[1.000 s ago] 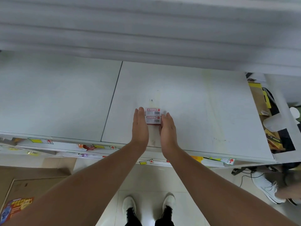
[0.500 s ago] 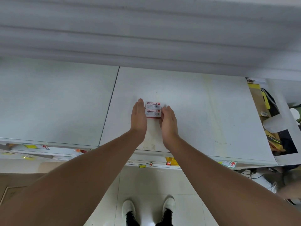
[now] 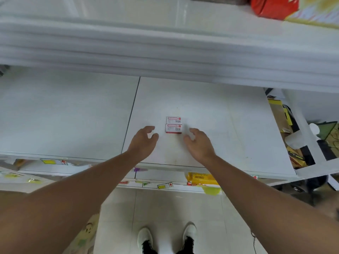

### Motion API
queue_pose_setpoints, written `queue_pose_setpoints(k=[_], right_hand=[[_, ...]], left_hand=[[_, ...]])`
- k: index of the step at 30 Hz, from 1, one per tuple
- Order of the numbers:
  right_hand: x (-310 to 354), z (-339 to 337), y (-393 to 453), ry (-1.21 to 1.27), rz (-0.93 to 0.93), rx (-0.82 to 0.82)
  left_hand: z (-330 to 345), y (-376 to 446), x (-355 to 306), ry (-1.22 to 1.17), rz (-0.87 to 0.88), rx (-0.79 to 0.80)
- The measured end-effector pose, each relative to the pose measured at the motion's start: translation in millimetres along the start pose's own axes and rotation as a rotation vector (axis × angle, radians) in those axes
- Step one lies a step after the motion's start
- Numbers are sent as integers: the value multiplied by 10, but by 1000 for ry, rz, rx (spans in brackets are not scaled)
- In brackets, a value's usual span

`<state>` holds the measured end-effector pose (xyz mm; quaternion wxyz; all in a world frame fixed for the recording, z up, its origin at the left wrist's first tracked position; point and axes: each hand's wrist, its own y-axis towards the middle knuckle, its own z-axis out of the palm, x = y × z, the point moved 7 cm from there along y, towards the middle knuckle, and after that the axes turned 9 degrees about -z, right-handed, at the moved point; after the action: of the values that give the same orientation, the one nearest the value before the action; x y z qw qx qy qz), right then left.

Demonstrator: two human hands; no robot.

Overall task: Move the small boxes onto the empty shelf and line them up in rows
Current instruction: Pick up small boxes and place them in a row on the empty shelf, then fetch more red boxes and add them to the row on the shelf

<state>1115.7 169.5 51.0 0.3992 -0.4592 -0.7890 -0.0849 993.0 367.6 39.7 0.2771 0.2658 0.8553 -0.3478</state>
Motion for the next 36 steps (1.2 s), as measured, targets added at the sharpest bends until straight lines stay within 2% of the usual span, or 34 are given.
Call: queue_pose_setpoints(k=[4,8,15,24,36], right_hand=[[177,-160,-259,-264,-51,105],[333,-287,-481,-489,-105,162],[403,-450,-762,-656,-239,211],[306,-184,-1299,-631,-538,313],[994,494,-2695,-584,-882,499]], left_hand=[[-148,-204,33,234,23,35],[-297,-533,-88,485,119,-28],[-331,-1164,-292,678,170,-176],[32,-2252,24,623,-134,-316],[-178,-4154,1026,495,-492,-511]])
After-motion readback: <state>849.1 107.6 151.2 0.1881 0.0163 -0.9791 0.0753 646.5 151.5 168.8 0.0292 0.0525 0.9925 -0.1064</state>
